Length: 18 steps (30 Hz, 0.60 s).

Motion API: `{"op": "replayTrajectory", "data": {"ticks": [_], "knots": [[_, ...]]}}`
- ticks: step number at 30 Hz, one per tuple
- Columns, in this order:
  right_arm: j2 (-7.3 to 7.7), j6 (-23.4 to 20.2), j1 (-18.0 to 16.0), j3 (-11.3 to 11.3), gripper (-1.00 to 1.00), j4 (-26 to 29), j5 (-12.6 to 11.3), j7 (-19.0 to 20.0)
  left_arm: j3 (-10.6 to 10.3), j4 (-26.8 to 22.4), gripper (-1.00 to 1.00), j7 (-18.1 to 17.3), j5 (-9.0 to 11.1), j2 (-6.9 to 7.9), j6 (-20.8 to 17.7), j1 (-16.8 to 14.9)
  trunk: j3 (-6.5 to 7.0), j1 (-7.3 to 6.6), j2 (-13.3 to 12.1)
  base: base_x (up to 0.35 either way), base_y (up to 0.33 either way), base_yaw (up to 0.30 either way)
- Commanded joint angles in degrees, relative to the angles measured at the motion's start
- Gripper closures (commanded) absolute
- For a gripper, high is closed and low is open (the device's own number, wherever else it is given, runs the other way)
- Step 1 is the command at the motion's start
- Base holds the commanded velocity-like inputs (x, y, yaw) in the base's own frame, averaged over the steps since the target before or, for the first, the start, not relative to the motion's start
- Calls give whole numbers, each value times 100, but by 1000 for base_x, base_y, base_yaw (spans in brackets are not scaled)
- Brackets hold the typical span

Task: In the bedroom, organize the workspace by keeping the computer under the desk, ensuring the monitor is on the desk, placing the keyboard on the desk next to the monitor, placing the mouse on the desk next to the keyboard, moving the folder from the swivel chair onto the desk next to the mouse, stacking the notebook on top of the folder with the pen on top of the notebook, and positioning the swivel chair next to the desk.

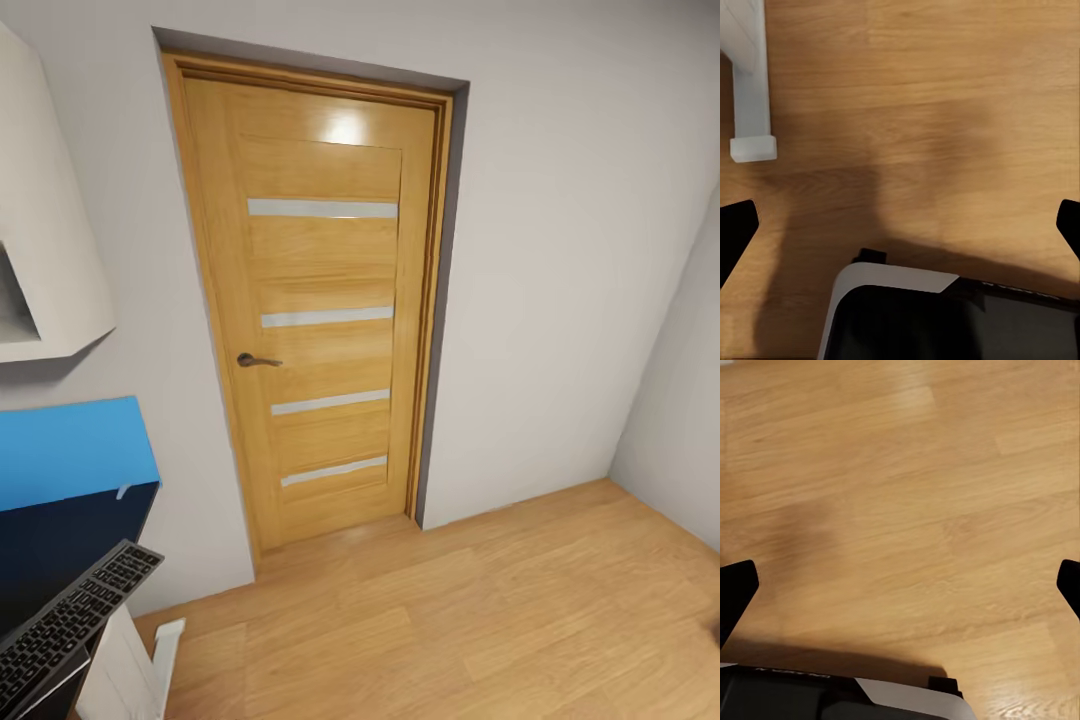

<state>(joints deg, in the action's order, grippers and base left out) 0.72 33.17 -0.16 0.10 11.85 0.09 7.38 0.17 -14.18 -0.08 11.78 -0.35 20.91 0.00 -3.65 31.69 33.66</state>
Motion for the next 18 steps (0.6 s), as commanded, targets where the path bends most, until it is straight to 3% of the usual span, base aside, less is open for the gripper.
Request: {"op": "replayTrajectory", "data": {"ticks": [1,6,18], "knots": [[1,14,-2,-1,-100,1,0,17,0,-5,-100,-1,27,-1,9,0,-9,2,8,0,0,247],[2,14,-2,-1,-100,1,0,17,0,-5,-100,-1,26,0,7,0,-9,2,8,91,-56,247],[1,14,-2,-1,-100,1,0,12,0,-5,-100,-1,31,0,2,0,-9,2,8,227,-197,251]]}}
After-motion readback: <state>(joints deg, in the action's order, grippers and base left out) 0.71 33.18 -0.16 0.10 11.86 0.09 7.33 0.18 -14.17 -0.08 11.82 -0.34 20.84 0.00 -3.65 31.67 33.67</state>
